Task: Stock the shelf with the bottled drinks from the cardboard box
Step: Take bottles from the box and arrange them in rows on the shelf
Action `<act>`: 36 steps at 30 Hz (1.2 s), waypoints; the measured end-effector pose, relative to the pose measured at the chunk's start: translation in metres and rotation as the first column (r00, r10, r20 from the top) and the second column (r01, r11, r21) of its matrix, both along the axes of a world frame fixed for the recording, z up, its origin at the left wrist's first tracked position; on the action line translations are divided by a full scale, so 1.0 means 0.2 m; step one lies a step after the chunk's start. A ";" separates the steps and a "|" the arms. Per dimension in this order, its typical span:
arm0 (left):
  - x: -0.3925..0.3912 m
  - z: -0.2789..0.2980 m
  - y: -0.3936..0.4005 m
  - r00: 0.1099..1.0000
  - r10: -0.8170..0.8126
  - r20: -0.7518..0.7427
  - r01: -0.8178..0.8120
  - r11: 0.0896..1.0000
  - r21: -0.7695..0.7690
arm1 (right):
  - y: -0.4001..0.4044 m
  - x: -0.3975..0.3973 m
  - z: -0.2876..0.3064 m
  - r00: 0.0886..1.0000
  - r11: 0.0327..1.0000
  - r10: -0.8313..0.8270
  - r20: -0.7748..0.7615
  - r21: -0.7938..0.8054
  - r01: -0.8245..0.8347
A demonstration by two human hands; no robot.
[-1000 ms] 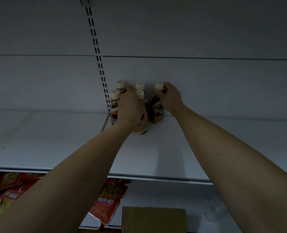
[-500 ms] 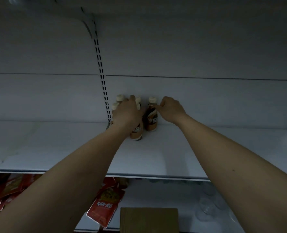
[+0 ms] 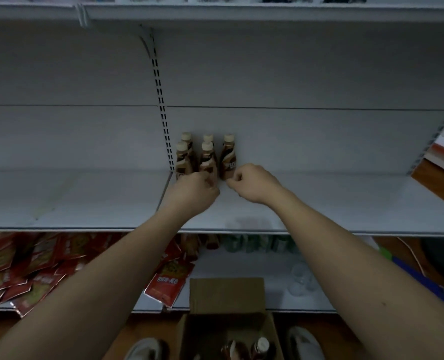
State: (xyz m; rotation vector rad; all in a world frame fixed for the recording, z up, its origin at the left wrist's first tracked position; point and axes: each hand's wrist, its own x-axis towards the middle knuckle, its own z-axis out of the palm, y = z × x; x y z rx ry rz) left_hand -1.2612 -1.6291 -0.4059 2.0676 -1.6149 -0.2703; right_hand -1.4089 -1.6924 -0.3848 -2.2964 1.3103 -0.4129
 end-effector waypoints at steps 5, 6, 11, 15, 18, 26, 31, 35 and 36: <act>-0.07 -0.12 0.14 1.000 0.000 0.030 -0.001 1.000 0.013 | 0.16 -0.02 -0.16 1.000 0.999 0.010 -0.012 0.037 -0.010; -0.08 -0.16 0.17 1.000 -0.006 0.030 0.006 1.000 0.003 | 0.20 -0.02 -0.20 1.000 0.999 0.010 -0.016 0.042 -0.009; -0.12 -0.39 0.32 0.998 -0.042 -0.043 0.042 0.999 0.009 | 0.32 -0.09 -0.45 0.999 0.997 -0.008 0.046 0.080 0.005; -0.16 -0.62 0.41 0.996 -0.015 -0.091 0.019 0.999 0.042 | 0.37 -0.14 -0.72 0.994 0.974 -0.083 0.077 0.218 0.064; -0.22 -0.83 0.48 0.987 -0.005 -0.161 0.022 0.994 0.104 | 0.40 -0.19 -0.94 0.990 0.940 -0.130 0.058 0.325 0.104; -0.27 -1.30 0.64 0.978 -0.007 -0.211 0.089 0.921 0.379 | 0.48 -0.40 -1.40 0.973 0.848 -0.214 -0.090 0.477 0.231; -0.26 -1.39 0.63 0.971 0.039 -0.235 0.075 0.886 0.458 | 0.49 -0.42 -1.49 0.962 0.827 -0.232 -0.145 0.492 0.273; -0.26 -1.47 0.62 0.967 0.081 -0.243 0.060 0.850 0.524 | 0.50 -0.45 -1.56 0.943 0.800 -0.240 -0.232 0.503 0.328; -0.26 -1.50 0.62 0.962 0.116 -0.249 0.042 0.835 0.548 | 0.51 -0.45 -1.59 0.938 0.790 -0.238 -0.253 0.511 0.338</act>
